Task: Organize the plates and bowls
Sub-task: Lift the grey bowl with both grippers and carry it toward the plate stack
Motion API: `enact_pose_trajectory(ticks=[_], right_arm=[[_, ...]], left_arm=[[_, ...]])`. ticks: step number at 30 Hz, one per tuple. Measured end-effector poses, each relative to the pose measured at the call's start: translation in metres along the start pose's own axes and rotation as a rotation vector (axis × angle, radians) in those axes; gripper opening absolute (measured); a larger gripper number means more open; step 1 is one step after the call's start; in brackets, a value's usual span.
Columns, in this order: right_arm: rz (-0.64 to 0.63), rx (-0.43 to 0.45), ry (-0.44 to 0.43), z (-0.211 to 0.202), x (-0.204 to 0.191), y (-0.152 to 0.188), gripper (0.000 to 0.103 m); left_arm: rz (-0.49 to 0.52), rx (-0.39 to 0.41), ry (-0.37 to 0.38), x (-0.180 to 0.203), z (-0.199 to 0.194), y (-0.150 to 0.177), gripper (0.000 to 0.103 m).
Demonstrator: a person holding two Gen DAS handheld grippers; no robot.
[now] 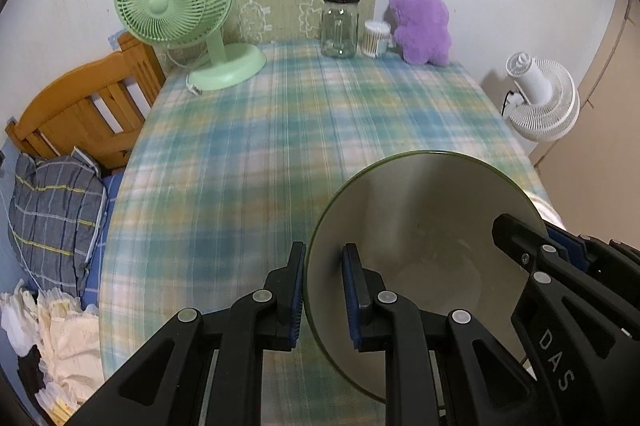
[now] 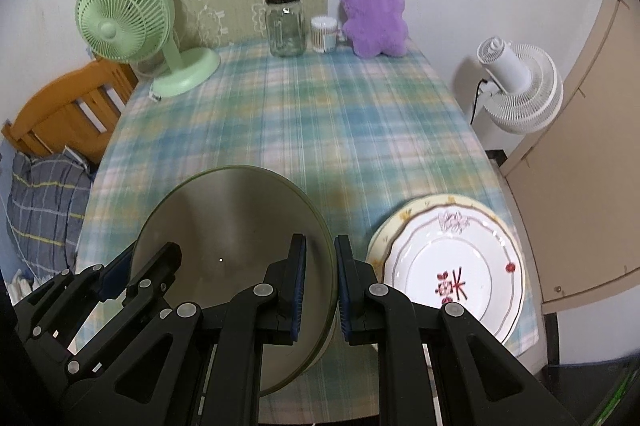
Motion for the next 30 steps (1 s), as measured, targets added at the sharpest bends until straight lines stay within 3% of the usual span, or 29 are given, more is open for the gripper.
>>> enact_pose_trajectory(ticks=[15, 30], right_arm=[[0.027, -0.083, -0.004, 0.026, 0.005, 0.032, 0.017], [0.027, -0.112, 0.027, 0.043, 0.009, 0.034, 0.017]], left_arm=[[0.024, -0.072, -0.011, 0.006, 0.024, 0.029, 0.015], [0.029, -0.105, -0.014, 0.015, 0.039, 0.032, 0.016]])
Point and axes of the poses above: each gripper's, at about its wrist camera, not at the fingertips, and z roughly the way its jaws point, x to its right, y to its underside, the point moved 3 cm from there along z, roughly the way its jaws point, and after that the axes turned 14 degrees about -y, right-handed, at the moved point
